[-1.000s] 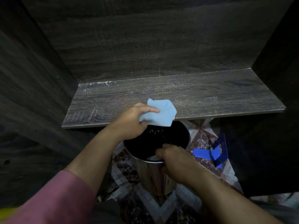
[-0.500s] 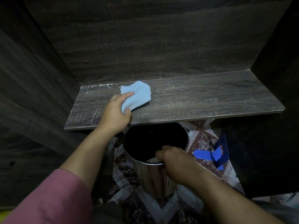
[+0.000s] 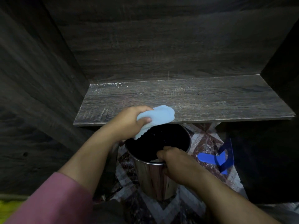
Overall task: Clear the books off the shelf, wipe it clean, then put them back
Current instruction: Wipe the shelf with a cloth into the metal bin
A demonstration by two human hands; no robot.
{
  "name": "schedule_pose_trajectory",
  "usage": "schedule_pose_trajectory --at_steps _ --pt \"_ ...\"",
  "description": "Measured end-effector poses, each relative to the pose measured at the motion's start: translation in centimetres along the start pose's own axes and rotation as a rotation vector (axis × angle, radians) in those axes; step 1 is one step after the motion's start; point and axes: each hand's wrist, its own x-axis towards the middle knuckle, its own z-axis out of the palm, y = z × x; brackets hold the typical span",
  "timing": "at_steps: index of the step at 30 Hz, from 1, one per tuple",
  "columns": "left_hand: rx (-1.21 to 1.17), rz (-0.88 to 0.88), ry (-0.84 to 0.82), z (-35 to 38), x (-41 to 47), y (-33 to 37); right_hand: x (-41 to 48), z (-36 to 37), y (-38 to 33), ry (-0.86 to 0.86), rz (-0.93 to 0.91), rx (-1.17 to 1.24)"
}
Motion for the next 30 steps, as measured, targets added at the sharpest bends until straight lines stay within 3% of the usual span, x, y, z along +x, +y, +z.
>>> schedule_pose_trajectory --at_steps 6,12,15,20,25,30 --pt "0.166 -0.106 0.404 -3.8 1.1 -4.2 1.1 0.4 -0.9 0.018 -0.013 0.043" --pt "0.405 -0.086 0.630 -6.2 5.0 -7.0 2.1 1.0 -1.4 0.053 -0.020 0.040" --pt "0.515 -0.024 0.550 -6.3 6.5 -7.9 2.4 1.2 -1.1 0.041 -0.011 0.063" --pt "0.681 -0.043 0.257 -4.9 7.4 -9.6 2.5 1.5 -0.7 0.023 0.003 0.077" --pt "0.579 -0.176 0.175 -4.0 8.2 -9.9 2.3 1.6 -0.5 0.013 0.021 0.050" --pt "0.639 -0.220 0.113 -3.5 8.0 -8.2 2.3 1.7 -0.4 0.008 0.031 0.069"
